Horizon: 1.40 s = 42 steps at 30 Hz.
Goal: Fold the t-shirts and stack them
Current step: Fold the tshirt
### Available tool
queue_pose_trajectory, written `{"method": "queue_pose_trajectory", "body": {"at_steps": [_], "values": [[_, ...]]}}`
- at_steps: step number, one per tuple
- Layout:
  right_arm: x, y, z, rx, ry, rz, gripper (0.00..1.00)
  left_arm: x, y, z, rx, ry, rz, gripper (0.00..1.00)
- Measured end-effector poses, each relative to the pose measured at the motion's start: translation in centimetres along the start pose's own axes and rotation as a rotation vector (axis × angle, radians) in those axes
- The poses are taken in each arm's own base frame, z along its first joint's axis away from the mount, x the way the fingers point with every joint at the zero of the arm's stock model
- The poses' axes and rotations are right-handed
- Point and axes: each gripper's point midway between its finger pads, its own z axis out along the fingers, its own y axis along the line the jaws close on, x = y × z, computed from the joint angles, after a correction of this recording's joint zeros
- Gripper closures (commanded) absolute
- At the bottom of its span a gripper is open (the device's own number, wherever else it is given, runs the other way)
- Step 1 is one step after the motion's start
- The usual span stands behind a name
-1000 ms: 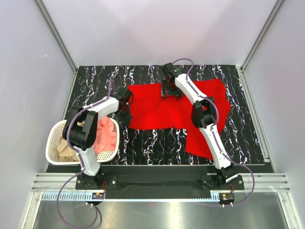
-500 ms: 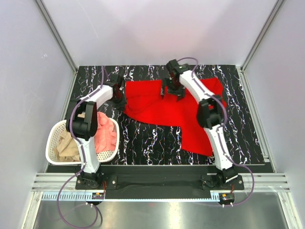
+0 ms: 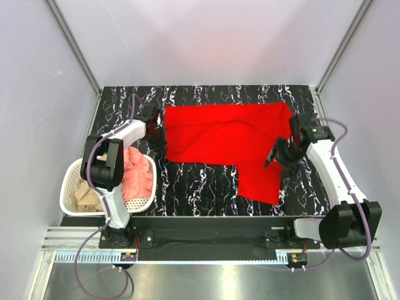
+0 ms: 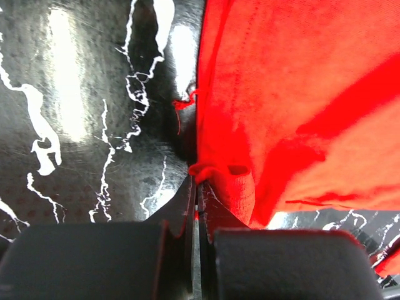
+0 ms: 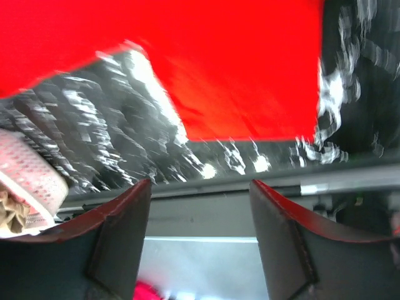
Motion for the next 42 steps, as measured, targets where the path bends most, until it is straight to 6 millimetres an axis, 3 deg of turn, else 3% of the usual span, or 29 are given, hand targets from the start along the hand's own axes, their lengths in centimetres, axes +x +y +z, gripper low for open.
{"method": "queue_pose_trajectory", "body": {"at_steps": [6,9,14,17,19,21,24,30,34,38,42], "values": [[5.2,-5.9,4.8,0.124,0.130,0.247,0.39,0.4,-0.4,-0.4,0.029,-0.007,0.008,1.00],[5.1,-7.2,5.7,0.105,0.090,0.355,0.39,0.9,-0.5,-0.8,0.039,-0.006,0.010,1.00],[-0.3,-5.3,5.7,-0.002,-0.069,0.355,0.37,1.5,-0.3,-0.9,0.042,0.001,0.010,1.00],[-6.4,-2.9,5.9,-0.030,-0.132,0.308,0.43,1.7,-0.3,-0.8,0.039,0.009,0.010,1.00],[-11.1,-1.5,6.3,-0.027,-0.170,0.273,0.61,1.8,-0.3,-0.8,0.039,0.010,0.010,1.00],[-15.6,-0.2,6.7,-0.023,-0.224,0.239,0.65,1.8,-0.3,-0.8,0.040,0.011,0.012,1.00],[-21.7,1.4,7.5,-0.020,-0.310,0.211,0.63,1.9,-0.4,-0.8,0.040,0.012,0.013,1.00],[-30.0,3.3,10.1,0.022,-0.399,0.202,0.52,2.2,-0.7,-0.8,0.040,0.019,0.014,1.00],[-32.2,3.9,13.6,0.082,-0.402,0.195,0.48,2.2,-1.0,-0.9,0.042,0.019,0.011,1.00],[-31.2,4.4,16.7,0.158,-0.365,0.166,0.49,1.8,-1.4,-1.2,0.047,0.013,0.009,1.00],[-29.4,4.8,18.2,0.221,-0.335,0.128,0.50,1.2,-1.8,-1.5,0.055,-0.004,0.010,1.00]]}}
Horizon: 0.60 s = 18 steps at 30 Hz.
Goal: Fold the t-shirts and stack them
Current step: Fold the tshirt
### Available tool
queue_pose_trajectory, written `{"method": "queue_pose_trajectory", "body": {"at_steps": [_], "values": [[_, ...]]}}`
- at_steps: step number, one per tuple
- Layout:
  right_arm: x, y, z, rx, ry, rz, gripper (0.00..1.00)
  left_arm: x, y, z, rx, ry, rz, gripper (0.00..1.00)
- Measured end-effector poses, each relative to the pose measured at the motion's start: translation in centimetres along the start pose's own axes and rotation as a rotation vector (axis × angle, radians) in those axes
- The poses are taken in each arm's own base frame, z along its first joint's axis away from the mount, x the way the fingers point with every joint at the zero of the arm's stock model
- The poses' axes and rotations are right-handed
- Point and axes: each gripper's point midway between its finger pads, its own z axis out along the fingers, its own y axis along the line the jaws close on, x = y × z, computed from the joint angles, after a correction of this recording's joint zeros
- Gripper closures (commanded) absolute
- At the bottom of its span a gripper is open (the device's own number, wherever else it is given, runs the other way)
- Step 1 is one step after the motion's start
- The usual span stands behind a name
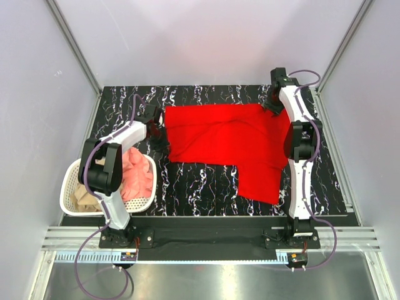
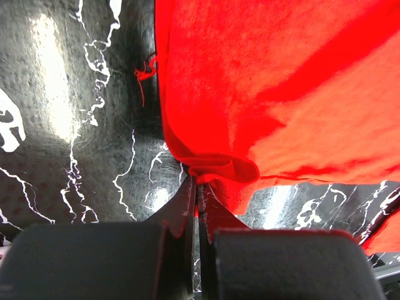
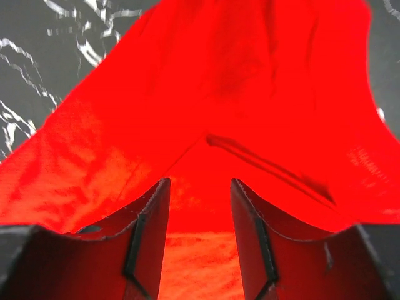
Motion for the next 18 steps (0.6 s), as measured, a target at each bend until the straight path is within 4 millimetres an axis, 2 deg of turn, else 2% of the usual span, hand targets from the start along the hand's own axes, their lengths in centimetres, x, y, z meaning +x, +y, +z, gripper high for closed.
{"method": "queue_pose_trajectory", "body": {"at_steps": [4,9,18], "values": [[0.9,0.5,0.0,0.016,-0.001,-0.042,0.54,-0.2,-0.1,-0.1,0.003,-0.005,0.001,1.00],[0.8,0.0,0.6,0.041,-0.013,-0.064,0.60,-0.1,0.0,0.0,-0.001,0.003,-0.001,1.00],[2.2,-1.1,3.4,0.092,0.020,-0.093,0.62,0.0,0.1,0.2,-0.007,0.015,-0.003,1.00]]}}
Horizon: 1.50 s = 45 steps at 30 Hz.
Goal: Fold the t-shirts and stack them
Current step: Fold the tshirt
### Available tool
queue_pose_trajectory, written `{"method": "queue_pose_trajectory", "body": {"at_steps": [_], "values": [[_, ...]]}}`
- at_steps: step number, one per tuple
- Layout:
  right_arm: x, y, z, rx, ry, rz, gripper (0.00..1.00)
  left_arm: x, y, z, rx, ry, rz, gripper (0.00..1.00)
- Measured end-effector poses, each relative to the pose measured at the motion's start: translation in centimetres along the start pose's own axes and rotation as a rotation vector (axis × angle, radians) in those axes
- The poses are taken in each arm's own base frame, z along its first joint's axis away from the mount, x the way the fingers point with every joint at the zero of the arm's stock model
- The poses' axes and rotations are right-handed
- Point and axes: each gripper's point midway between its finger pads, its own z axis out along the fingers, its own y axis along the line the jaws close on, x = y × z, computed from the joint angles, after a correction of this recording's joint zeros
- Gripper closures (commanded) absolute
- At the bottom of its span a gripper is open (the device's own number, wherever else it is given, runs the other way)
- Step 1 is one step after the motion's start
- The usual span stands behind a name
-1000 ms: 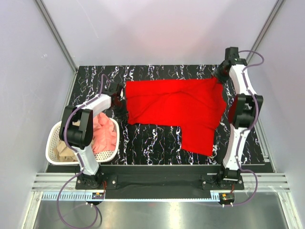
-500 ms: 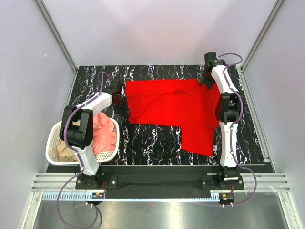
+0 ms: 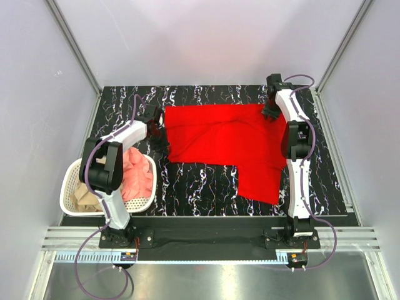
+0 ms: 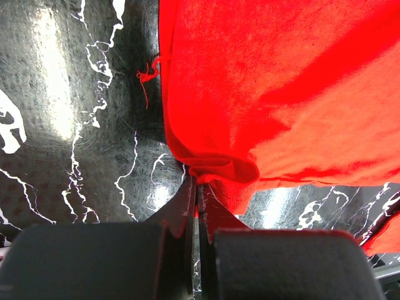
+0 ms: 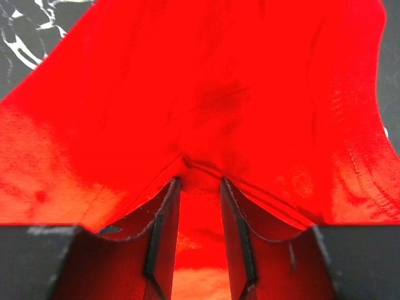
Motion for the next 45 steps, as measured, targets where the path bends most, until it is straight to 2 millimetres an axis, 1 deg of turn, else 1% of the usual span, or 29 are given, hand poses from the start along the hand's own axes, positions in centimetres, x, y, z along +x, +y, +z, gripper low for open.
{"method": "queue_pose_trajectory", "body": {"at_steps": [3,5,6,7,8,10,11,13,14,20,21,22,23,24,31,37,40,41,45], "values": [[-0.3,0.1,-0.1,-0.006,-0.008,-0.003,0.62,0.1,0.1,0.1,-0.002,0.004,0.000,1.00],[-0.5,0.3,-0.1,-0.009,-0.013,-0.006,0.67,0.1,0.1,0.2,-0.003,0.006,-0.001,1.00],[-0.6,0.3,-0.2,-0.011,-0.017,-0.007,0.70,0.0,0.0,0.2,-0.002,0.005,-0.001,1.00],[-0.7,0.4,-0.2,-0.013,-0.021,-0.006,0.77,-0.1,0.0,0.2,-0.001,0.004,0.000,1.00],[-0.9,0.4,-0.3,-0.015,-0.024,-0.009,0.81,-0.1,0.0,0.2,-0.001,0.003,0.000,1.00],[-1.3,0.6,-0.4,-0.022,-0.036,-0.007,0.86,-0.2,-0.1,0.1,0.000,0.002,0.000,1.00],[-1.4,0.7,-0.5,-0.025,-0.041,-0.005,0.91,-0.2,-0.1,0.1,0.000,0.002,0.001,1.00],[-1.6,0.8,-0.6,-0.028,-0.046,-0.004,0.96,-0.2,-0.1,0.2,-0.001,0.002,0.001,1.00],[-1.6,0.8,-0.6,-0.029,-0.047,-0.005,1.00,-0.2,-0.1,0.2,-0.001,0.003,0.001,1.00],[-1.7,0.8,-0.6,-0.030,-0.049,-0.015,1.00,-0.2,0.0,0.3,-0.001,0.006,0.002,1.00],[-1.8,0.8,-0.6,-0.032,-0.052,-0.020,0.92,-0.1,0.0,0.4,-0.002,0.008,0.001,1.00],[-1.8,0.8,-0.6,-0.032,-0.053,-0.024,0.80,-0.1,0.0,0.4,-0.001,0.010,0.001,1.00],[-1.8,0.8,-0.6,-0.033,-0.054,-0.028,0.73,-0.1,0.0,0.5,0.000,0.012,0.001,1.00],[-1.9,0.9,-0.6,-0.035,-0.058,-0.034,0.71,-0.1,0.0,0.5,0.000,0.014,0.001,1.00],[-2.6,1.3,-0.4,-0.050,-0.081,-0.046,0.66,0.0,-0.1,0.5,0.003,0.016,0.006,1.00],[-2.1,1.3,0.7,-0.042,-0.069,-0.049,0.67,0.0,-0.1,0.5,0.007,0.018,0.009,1.00],[-1.9,1.3,1.0,-0.039,-0.064,-0.050,0.72,0.1,-0.2,0.5,0.009,0.019,0.009,1.00],[-1.9,1.3,1.0,-0.038,-0.065,-0.049,0.76,0.1,-0.2,0.5,0.009,0.019,0.009,1.00],[-2.0,1.3,1.0,-0.037,-0.066,-0.050,0.84,0.0,-0.2,0.5,0.010,0.019,0.009,1.00]]}}
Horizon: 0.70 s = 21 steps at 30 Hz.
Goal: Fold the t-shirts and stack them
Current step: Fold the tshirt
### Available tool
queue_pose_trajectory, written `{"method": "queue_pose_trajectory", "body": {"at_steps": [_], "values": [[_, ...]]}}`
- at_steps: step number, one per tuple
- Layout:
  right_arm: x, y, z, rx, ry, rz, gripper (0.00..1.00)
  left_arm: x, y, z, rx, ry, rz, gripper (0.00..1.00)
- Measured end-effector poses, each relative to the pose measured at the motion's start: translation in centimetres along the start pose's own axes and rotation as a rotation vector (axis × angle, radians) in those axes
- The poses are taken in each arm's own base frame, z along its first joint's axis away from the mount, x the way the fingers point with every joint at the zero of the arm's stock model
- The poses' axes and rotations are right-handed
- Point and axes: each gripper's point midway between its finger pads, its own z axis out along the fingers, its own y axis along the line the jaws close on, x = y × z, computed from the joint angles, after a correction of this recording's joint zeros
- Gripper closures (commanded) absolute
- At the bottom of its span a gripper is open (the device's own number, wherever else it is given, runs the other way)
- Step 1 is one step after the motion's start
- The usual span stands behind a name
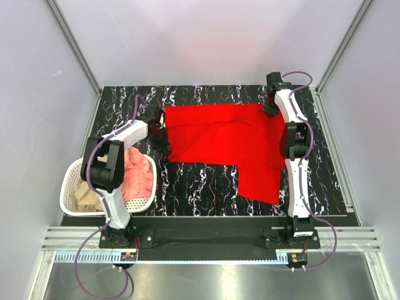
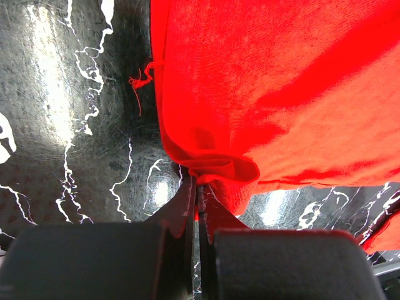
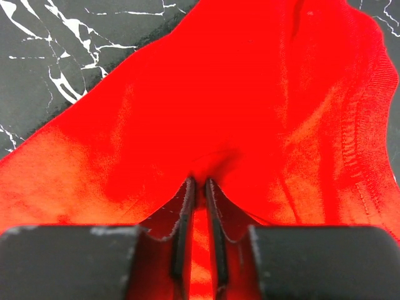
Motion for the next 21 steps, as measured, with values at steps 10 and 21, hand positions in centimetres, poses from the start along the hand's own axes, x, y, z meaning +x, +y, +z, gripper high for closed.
{"method": "queue_pose_trajectory", "body": {"at_steps": [10,21], "values": [[-0.16,-0.10,-0.39,0.002,0.000,-0.014,0.71,0.03,-0.12,0.00,0.005,0.001,0.001,1.00],[-0.09,-0.22,-0.40,0.002,0.003,-0.037,0.95,0.24,-0.51,0.06,0.011,0.004,0.010,1.00]]}}
